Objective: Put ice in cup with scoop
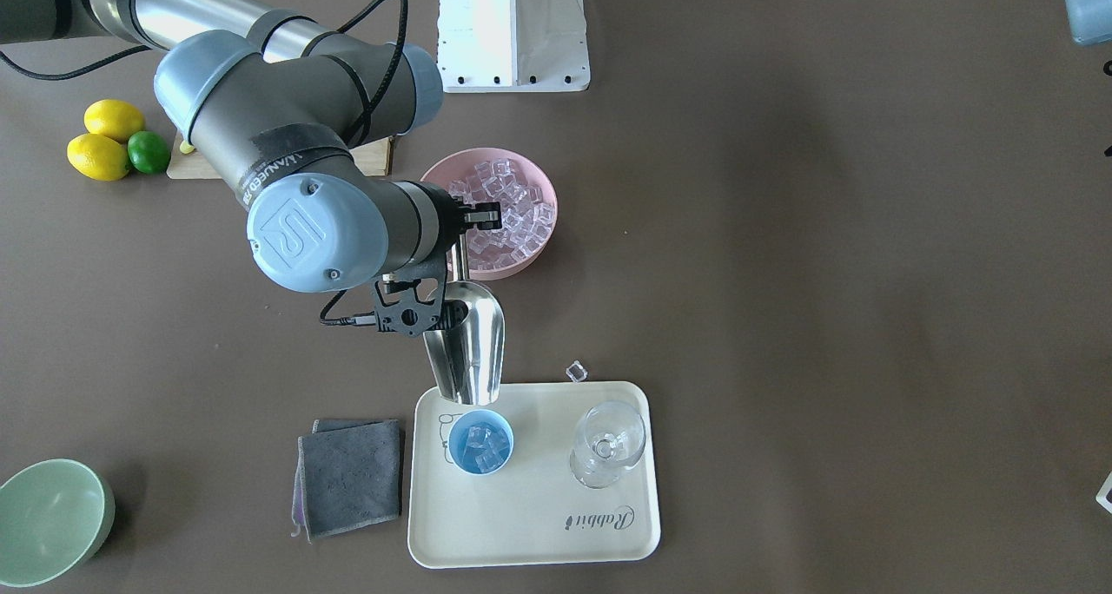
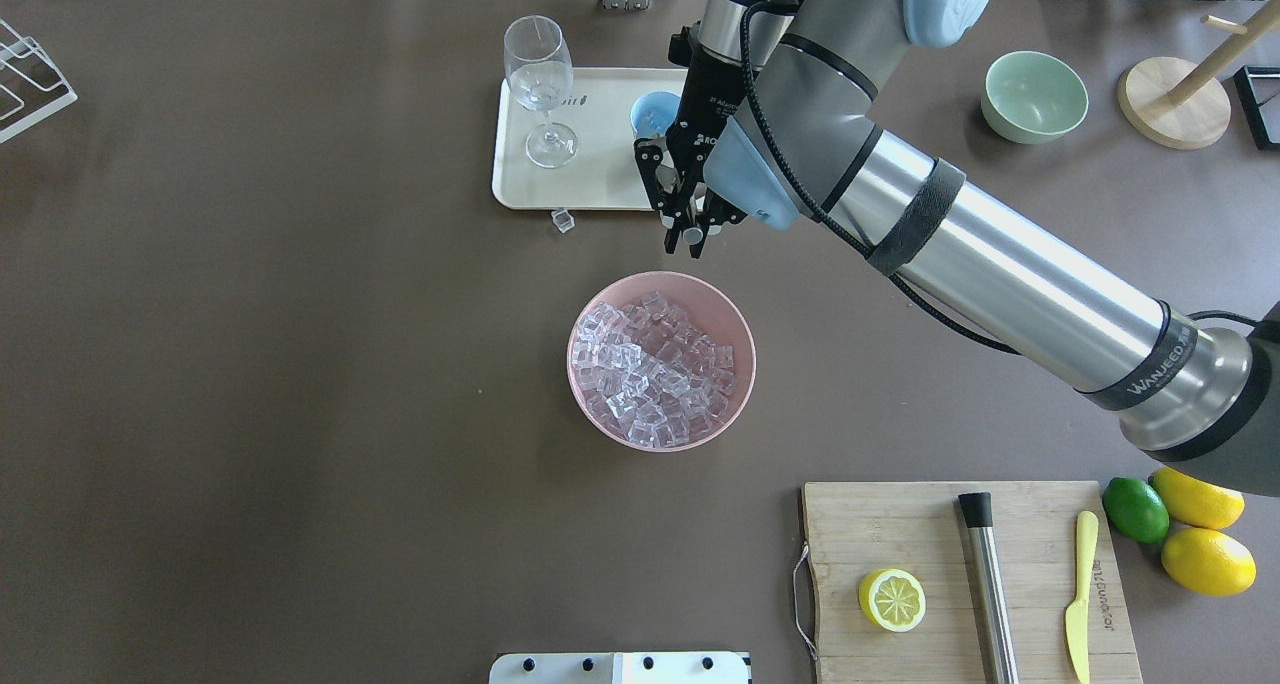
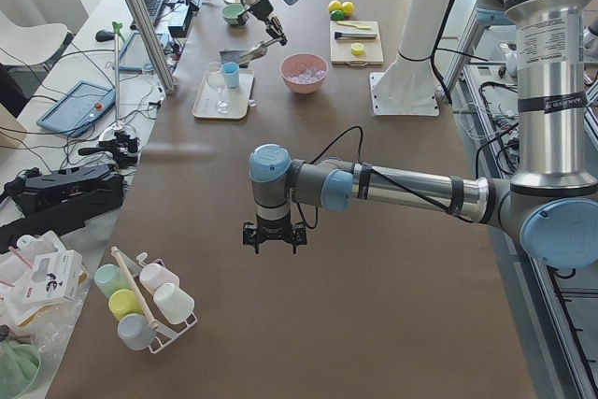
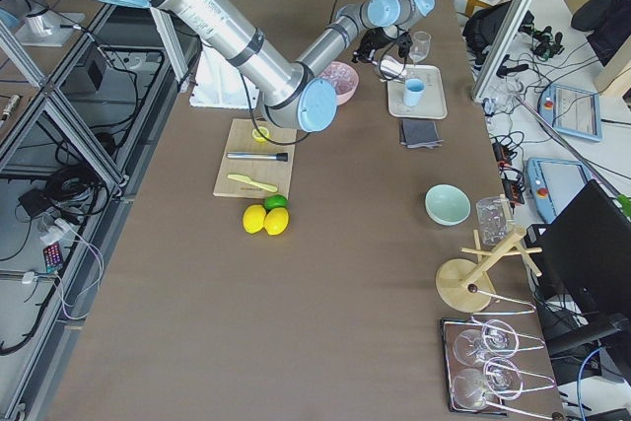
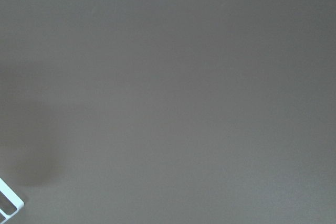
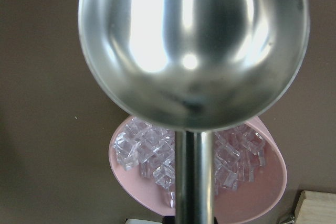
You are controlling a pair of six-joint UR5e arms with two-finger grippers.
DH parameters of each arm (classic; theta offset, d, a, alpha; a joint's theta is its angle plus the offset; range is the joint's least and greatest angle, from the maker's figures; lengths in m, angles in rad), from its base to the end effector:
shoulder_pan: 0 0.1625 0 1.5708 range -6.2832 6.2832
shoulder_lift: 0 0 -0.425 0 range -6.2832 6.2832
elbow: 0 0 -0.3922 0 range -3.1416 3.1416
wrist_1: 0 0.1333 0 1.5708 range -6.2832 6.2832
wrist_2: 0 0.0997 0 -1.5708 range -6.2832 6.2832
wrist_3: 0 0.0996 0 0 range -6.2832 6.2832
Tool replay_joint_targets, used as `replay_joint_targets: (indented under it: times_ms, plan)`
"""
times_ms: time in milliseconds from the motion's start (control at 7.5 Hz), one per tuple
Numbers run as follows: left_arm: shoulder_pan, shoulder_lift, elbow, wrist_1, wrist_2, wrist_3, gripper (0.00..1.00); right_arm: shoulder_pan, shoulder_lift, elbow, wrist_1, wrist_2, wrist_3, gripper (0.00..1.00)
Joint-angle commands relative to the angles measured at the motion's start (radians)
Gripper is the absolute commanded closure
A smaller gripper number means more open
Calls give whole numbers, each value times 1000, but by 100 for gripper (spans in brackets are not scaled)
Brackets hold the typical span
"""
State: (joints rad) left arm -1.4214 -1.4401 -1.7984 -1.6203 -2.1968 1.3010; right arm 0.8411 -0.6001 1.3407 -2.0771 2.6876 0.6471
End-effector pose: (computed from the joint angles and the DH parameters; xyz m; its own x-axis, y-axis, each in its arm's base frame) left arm -0.0078 -0.4516 0.6112 0.0683 0.9976 -0.0139 -0.7993 0.0630 0.5976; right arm -0.4656 -0.5862 0.1572 0.5408 0.0798 0.8374 0.4041 0.8485 -0.3418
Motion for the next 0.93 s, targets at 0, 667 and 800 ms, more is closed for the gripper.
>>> replay_joint_targets:
  times_ms: [0, 667, 800]
  plan:
    - [-141, 21, 78, -1, -81, 6, 1, -1, -38, 57, -1, 0, 20, 100]
    - [-271, 23, 140, 2, -87, 3, 2, -33, -346, 456, -4, -142, 88, 100]
    - [-283, 23, 154, 3, -93, -9, 1, -54, -407, 512, -6, -199, 91, 100]
